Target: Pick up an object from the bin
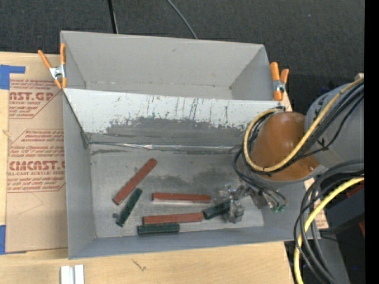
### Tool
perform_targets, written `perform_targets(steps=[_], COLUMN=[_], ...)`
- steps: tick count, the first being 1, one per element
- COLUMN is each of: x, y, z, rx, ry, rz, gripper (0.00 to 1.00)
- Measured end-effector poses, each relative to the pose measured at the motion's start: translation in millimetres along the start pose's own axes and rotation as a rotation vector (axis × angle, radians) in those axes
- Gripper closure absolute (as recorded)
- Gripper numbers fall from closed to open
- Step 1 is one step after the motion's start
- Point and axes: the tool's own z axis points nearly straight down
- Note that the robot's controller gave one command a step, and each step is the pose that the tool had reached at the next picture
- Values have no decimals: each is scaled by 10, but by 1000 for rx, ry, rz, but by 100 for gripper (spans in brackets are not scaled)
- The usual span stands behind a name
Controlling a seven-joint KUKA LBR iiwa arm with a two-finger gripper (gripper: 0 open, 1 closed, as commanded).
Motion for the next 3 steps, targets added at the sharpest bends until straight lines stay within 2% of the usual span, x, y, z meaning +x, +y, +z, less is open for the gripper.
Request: perform_targets(steps=[1, 2, 3], x=[0, -212, -212], y=[0, -85, -85], z=[0, -1277, -1277], rx=[0, 1, 1], ry=[0, -2, -2], rz=[0, 2, 2], gripper=[100, 100, 100])
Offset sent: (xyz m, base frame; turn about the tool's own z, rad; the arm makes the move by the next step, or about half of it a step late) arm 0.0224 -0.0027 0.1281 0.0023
